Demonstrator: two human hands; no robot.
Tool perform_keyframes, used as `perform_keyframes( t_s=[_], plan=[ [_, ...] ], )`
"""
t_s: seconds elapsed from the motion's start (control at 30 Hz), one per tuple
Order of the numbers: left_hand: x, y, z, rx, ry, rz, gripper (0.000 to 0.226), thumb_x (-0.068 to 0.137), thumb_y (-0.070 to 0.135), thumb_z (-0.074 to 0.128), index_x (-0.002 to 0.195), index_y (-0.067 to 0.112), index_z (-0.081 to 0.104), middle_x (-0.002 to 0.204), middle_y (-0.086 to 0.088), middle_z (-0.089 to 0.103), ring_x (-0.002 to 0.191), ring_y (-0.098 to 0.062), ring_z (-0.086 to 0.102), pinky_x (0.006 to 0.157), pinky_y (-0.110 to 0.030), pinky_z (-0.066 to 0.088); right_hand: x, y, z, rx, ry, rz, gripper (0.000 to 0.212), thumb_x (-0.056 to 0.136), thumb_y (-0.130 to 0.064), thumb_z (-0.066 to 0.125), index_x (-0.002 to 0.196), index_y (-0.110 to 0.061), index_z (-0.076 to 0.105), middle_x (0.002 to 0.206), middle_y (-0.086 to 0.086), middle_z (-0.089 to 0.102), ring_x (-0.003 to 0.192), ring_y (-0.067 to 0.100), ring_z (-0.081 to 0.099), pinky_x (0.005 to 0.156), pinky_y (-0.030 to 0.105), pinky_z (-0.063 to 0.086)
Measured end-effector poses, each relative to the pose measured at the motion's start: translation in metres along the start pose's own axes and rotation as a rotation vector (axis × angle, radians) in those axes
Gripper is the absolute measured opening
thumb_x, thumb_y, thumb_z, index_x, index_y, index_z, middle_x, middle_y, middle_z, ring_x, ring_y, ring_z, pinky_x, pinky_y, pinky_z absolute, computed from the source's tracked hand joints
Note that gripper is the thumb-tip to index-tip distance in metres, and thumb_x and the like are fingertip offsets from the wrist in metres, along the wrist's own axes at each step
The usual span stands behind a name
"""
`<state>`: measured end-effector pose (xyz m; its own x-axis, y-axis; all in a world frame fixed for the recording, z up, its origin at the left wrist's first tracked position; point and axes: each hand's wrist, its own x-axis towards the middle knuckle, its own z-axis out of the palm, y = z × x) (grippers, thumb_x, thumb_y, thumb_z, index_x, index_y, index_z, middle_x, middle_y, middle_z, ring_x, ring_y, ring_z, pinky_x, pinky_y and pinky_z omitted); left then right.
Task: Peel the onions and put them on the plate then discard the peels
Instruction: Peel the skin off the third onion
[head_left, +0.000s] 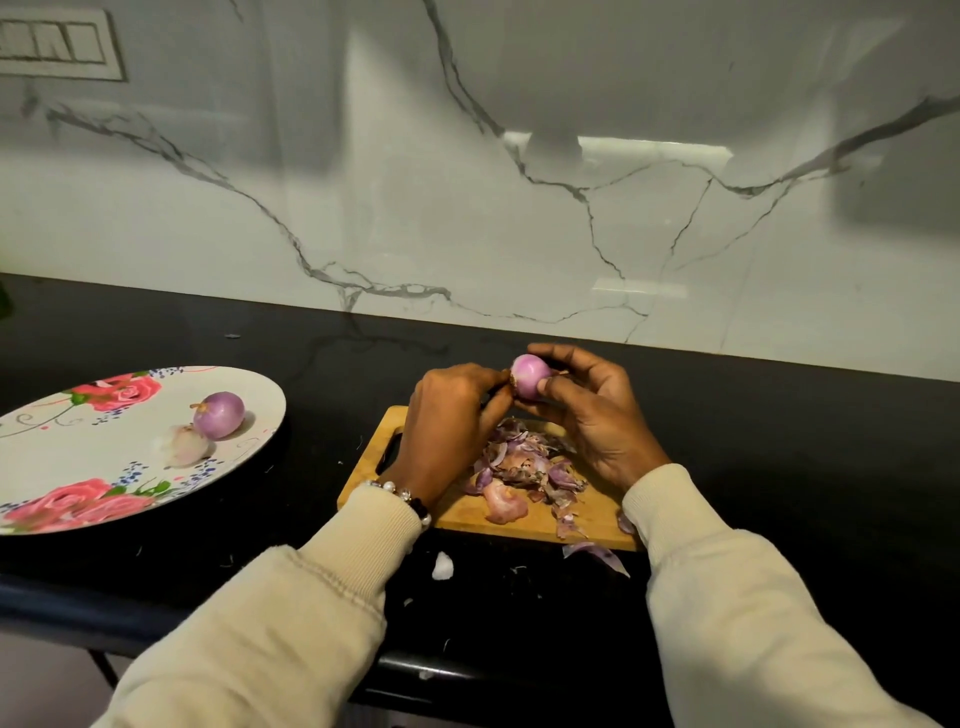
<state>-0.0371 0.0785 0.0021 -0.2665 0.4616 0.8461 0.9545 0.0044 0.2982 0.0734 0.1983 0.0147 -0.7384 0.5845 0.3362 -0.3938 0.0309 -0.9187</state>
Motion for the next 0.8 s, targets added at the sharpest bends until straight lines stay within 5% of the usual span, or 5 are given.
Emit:
perform_keyframes(
  t_s=[0.3, 0.5, 0.7, 0.8],
  plan=[
    [-0.0006, -0.0037, 0.0012, 0.010, -0.005, -0.070, 0.010, 0.085, 0.017, 0.071, 0.090, 0.008, 0.075, 0.075, -0.003, 0.071, 0.065, -0.016, 0.063, 0.060, -0.038, 0.055, -0.0013, 0.0015, 0.0007, -0.095, -0.018, -0.041, 0.035, 0.085, 0.009, 0.066, 0.115, -0.008, 0.068, 0.111, 0.008, 0.070, 0.105, 0.023, 0.068, 0.083, 0.037, 0.060],
    [0.0010, -0.0033, 0.0043, -0.165, 0.012, -0.360, 0.004, 0.084, 0.014, 0.071, 0.084, 0.013, 0.075, 0.067, 0.005, 0.067, 0.060, -0.008, 0.061, 0.058, -0.030, 0.052, -0.0013, 0.0047, -0.0007, -0.171, -0.073, -0.114, 0.040, 0.080, 0.007, 0.072, 0.116, -0.010, 0.068, 0.116, 0.006, 0.070, 0.113, 0.027, 0.064, 0.092, 0.049, 0.057],
    [-0.0007, -0.0045, 0.0077, -0.284, -0.039, -0.437, 0.029, 0.096, 0.029, 0.053, 0.076, 0.016, 0.069, 0.060, 0.002, 0.065, 0.056, -0.015, 0.063, 0.056, -0.042, 0.053, -0.0017, 0.0031, -0.0052, -0.224, -0.101, -0.176, 0.044, 0.076, 0.011, 0.074, 0.111, -0.015, 0.067, 0.111, -0.002, 0.070, 0.108, 0.017, 0.064, 0.093, 0.036, 0.055],
    [-0.0013, -0.0020, 0.0056, -0.288, -0.061, -0.434, 0.033, 0.099, 0.034, 0.054, 0.076, 0.016, 0.071, 0.062, 0.005, 0.065, 0.055, -0.007, 0.061, 0.054, -0.030, 0.048, -0.0031, 0.0046, -0.0077, -0.221, -0.106, -0.142, 0.044, 0.075, 0.012, 0.075, 0.111, -0.012, 0.066, 0.112, 0.002, 0.068, 0.109, 0.017, 0.063, 0.092, 0.035, 0.055]
  ],
)
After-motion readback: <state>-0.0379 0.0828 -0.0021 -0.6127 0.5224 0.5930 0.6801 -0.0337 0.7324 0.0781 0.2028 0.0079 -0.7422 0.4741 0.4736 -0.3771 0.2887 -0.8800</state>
